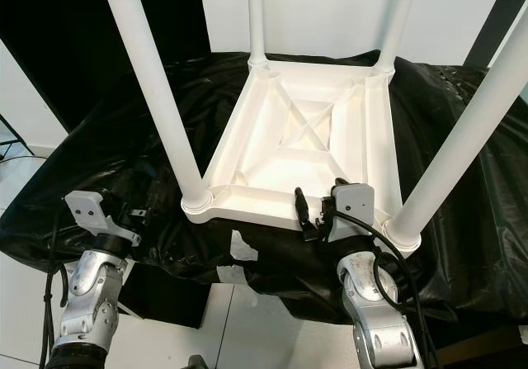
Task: Building children table
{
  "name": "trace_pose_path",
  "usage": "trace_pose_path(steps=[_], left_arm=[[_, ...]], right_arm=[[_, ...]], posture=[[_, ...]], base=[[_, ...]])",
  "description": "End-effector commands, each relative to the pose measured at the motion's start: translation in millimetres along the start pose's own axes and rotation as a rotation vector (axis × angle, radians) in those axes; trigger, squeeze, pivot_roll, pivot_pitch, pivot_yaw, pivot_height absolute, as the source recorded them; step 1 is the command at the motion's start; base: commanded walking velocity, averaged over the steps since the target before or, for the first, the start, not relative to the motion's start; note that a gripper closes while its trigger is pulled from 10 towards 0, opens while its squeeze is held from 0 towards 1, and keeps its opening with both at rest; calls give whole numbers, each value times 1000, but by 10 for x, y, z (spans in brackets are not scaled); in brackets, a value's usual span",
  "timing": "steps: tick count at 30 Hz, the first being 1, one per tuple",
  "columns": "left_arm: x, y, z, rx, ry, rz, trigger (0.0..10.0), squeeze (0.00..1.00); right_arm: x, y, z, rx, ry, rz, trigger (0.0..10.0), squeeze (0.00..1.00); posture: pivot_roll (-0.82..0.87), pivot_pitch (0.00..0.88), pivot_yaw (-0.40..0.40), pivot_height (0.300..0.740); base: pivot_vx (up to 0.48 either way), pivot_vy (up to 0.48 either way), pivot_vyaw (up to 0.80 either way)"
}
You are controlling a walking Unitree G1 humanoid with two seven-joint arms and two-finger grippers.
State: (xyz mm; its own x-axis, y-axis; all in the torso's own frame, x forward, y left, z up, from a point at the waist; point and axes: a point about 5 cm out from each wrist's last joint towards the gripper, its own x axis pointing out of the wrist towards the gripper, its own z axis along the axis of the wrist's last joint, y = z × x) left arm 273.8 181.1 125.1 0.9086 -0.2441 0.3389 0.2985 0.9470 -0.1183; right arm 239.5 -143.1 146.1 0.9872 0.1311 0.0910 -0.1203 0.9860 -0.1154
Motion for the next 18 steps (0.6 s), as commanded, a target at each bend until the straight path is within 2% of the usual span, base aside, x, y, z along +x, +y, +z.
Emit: trace_pose_path(steps=[1, 6, 11, 12, 18], left_arm=[[-4, -48, -38, -12, 19, -35, 10000, 0], [-11, -157, -53, -43, 15, -104, 10000, 0], [-59, -172, -70, -33, 31, -144, 10000, 0], [-115, -169, -89, -25, 49, -173, 10000, 0], [-113, -183, -59, -28, 39, -200, 10000, 0]], right_arm=[[-18, -24, -28, 0, 11, -12, 10000, 0], [-37, -45, -39, -3, 16, -27, 10000, 0], [-46, -47, -47, -3, 19, -30, 10000, 0], [-49, -51, -50, -4, 22, -32, 10000, 0], [-46, -44, -63, -4, 28, -30, 10000, 0]], posture=[[-63, 4, 26, 740], [-75, 8, 29, 740], [-80, 11, 31, 740], [-78, 14, 30, 740], [-68, 16, 26, 740]], base=[[0, 0, 0], [0, 0, 0], [0, 0, 0], [0, 0, 0], [0, 0, 0]])
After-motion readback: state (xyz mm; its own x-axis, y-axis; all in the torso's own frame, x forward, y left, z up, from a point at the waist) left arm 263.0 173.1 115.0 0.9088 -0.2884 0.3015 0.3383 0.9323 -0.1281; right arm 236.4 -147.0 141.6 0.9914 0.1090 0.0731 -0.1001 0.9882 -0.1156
